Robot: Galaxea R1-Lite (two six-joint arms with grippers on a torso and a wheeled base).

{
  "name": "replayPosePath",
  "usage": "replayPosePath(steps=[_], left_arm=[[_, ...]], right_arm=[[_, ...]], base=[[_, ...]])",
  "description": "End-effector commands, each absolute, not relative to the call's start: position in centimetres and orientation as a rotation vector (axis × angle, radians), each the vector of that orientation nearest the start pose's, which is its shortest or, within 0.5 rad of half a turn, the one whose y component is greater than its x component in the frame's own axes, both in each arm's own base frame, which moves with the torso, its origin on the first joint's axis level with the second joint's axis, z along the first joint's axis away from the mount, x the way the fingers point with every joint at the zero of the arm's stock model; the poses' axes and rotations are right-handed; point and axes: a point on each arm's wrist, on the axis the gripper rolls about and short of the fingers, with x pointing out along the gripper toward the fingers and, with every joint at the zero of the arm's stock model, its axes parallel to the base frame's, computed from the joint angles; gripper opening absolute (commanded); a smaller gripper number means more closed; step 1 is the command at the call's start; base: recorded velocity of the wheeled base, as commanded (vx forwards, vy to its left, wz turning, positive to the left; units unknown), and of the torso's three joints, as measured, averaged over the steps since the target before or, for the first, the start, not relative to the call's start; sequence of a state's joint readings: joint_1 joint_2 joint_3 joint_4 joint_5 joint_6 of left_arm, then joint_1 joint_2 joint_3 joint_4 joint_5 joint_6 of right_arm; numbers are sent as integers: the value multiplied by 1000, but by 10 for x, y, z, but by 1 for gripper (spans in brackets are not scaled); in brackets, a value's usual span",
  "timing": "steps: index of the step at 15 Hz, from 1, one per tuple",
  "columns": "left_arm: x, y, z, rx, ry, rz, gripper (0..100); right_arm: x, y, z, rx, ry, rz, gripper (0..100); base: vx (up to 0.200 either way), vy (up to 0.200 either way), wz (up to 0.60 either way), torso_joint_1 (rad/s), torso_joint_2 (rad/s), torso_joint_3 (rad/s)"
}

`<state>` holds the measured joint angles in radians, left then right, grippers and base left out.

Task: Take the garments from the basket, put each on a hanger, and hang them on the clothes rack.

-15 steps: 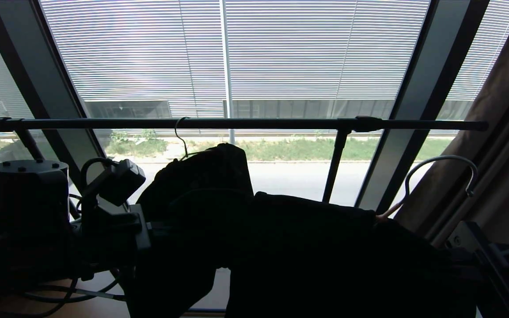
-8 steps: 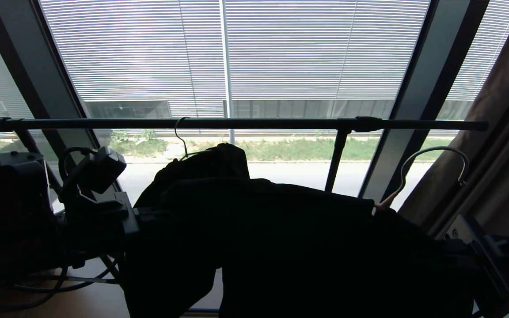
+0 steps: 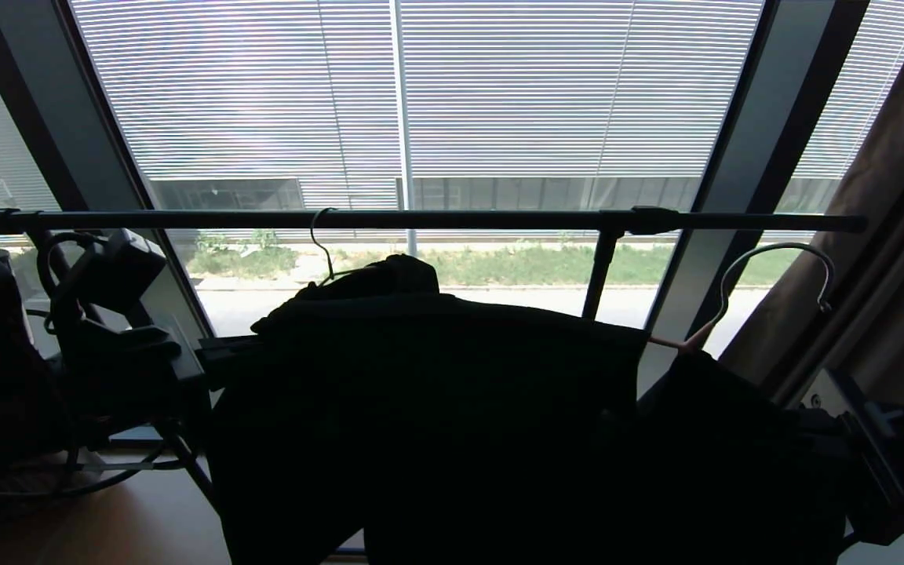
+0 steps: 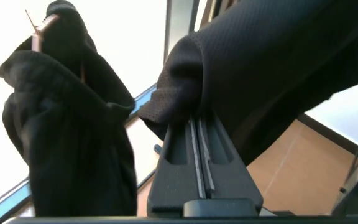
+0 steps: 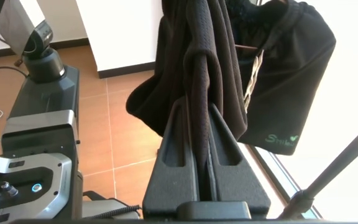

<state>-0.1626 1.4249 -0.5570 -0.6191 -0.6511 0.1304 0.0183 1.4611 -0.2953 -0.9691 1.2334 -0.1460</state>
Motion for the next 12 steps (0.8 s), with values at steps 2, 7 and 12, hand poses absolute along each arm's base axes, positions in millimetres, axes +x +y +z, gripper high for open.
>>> replayPosePath(steps=[2, 7, 12], left_arm=[[219, -42, 192, 64, 180, -791, 0], [222, -30, 196, 59, 164, -775, 0], [219, -27, 193, 57, 168, -782, 0]], right_arm=[[193, 20, 152, -9, 72, 1242, 0], [194, 16, 154, -14, 63, 1228, 0], [194, 13, 155, -12, 60, 1228, 0]], base=[[0, 0, 0, 0, 0, 0], [0, 0, 0, 0, 0, 0], [0, 0, 0, 0, 0, 0]])
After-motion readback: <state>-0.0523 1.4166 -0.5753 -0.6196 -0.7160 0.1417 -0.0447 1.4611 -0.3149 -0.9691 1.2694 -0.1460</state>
